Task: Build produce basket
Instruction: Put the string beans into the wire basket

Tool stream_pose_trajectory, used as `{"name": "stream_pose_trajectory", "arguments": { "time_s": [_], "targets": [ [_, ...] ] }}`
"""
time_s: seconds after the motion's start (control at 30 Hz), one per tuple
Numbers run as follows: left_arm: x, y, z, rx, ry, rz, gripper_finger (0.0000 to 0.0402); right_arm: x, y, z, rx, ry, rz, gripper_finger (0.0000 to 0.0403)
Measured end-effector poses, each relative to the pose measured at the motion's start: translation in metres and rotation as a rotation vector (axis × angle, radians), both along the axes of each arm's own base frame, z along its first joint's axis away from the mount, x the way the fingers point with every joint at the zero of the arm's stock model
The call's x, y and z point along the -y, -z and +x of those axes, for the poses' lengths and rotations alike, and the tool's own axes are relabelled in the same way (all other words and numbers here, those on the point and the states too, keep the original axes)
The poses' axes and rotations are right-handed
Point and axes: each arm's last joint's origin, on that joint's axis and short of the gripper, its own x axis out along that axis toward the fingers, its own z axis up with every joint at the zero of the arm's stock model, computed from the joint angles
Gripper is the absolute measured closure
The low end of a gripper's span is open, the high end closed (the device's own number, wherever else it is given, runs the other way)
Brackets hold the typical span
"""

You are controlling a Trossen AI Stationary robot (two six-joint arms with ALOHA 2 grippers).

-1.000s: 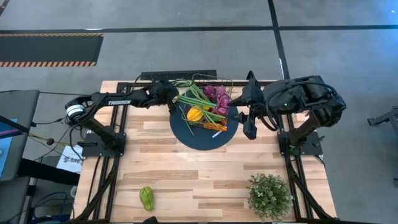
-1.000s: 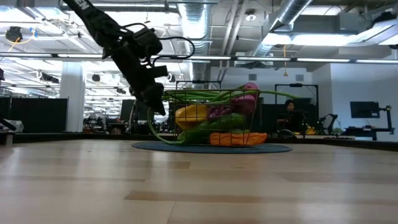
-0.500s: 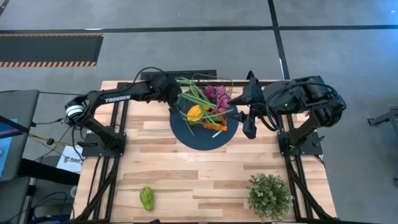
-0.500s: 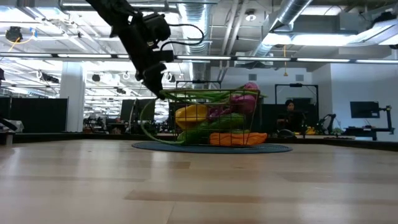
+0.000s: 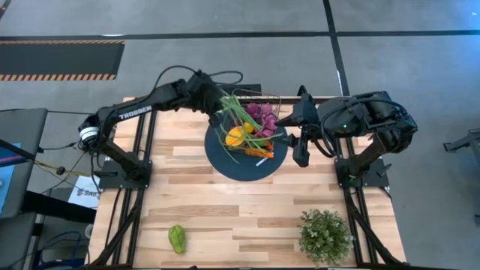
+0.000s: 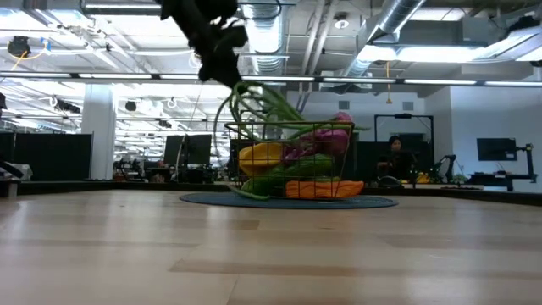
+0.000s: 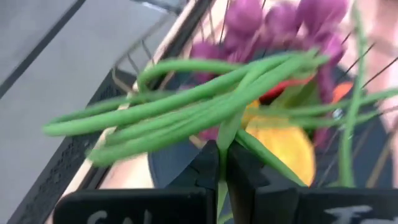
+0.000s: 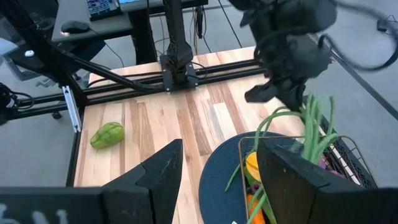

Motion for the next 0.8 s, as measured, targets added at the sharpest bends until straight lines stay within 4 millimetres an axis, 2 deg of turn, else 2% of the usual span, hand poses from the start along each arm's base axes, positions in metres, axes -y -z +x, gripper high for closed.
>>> {"name": "stream_pose_trajectory", "arguments": {
  "time_s": [0.33,0.47,0.63,0.8],
  "targets": [
    [0.001,-0.066,0.001,0.168,0.018,0.037,0.0401,0.000,0.000,0.000,-0.003,-0.003,-0.005,0.0178],
    [0.001,-0.082,0.000,0.219,0.018,0.071,0.0401,0.000,0.000,0.000,-0.007,-0.004,-0.007,0.0178],
    [0.001,-0.081,0.002,0.223,0.008,0.054,0.0401,0.000,0.000,0.000,-0.006,-0.004,-0.007,0.0178],
    [0.000,-0.062,0.016,0.144,0.015,0.000,0.0401,0.000,0.000,0.000,-0.006,-0.005,-0.006,0.0178]
  ]
}}
